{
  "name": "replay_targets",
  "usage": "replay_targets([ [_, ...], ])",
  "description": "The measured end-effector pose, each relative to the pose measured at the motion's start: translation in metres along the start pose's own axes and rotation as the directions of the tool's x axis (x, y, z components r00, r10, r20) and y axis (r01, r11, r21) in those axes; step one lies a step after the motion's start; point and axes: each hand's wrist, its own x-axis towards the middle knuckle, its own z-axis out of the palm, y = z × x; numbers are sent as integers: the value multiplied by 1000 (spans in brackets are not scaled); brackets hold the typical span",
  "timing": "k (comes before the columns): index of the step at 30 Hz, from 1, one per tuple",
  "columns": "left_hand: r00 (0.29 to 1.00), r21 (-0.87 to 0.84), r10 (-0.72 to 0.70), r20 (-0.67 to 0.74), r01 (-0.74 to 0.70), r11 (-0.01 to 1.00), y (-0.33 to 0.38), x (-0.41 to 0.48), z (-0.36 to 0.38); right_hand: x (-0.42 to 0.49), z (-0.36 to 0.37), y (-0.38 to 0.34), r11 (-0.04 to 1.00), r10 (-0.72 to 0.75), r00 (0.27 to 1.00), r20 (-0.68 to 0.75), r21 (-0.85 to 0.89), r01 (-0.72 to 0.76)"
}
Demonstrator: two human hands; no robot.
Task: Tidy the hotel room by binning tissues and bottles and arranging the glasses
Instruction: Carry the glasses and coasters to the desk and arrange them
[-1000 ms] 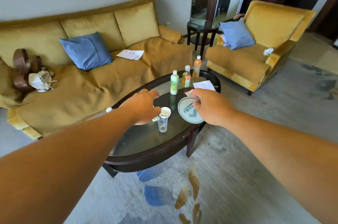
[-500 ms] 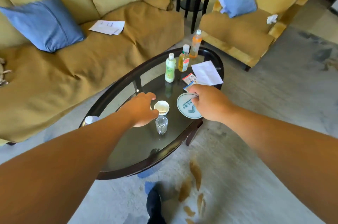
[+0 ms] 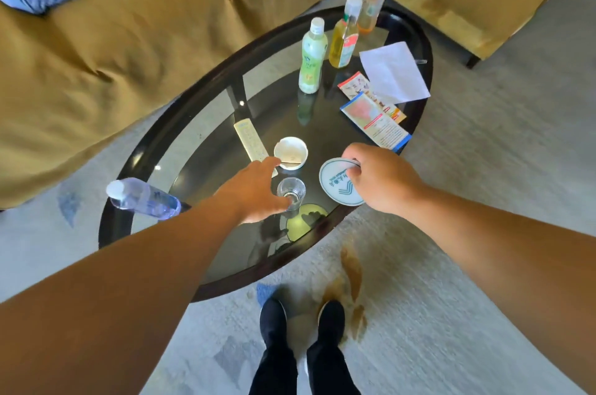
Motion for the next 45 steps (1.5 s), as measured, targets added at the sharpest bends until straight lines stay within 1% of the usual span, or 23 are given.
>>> replay_targets([
  [6, 997, -18, -72, -6, 72, 997, -38, 37, 57, 19, 51, 32, 1000, 4, 1000, 8, 9, -4],
  [11, 995, -135, -98, -23, 94, 986, -66, 64, 97, 31, 84, 53, 1000, -14, 1000, 4, 17, 14],
  [21, 995, -333, -44, -88, 13, 943, -83, 99, 135, 50, 119, 65, 999, -18, 1000, 18, 46, 17],
  [26, 994, -370, -37, -99, -2, 929, -83, 105, 140, 55, 126, 66, 998, -24, 999, 26, 64, 23],
  [30, 993, -347, -27, -114, -15, 938, -78, 103, 140, 56, 127, 65, 997, -30, 999, 15, 68, 28],
  [35, 990, -300, -14, -142, -30, 954, -63, 90, 121, 49, 114, 65, 998, -17, 999, -28, 60, 18],
  [37, 986, -273, 19, -165, -64, 960, -50, 81, 105, 42, 97, 61, 998, -4, 999, -44, 67, 7],
  [40, 978, -238, 82, -193, -128, 963, -22, 69, 75, 31, 60, 53, 996, 22, 997, -70, 90, -15],
  [43, 962, -230, 165, -217, -215, 949, 17, 53, 38, 12, 9, 46, 995, 44, 990, -137, 90, -32],
  [45, 945, -230, 227, -236, -281, 932, 43, 42, 16, -3, -23, 42, 993, 85, 978, -192, 91, -69],
])
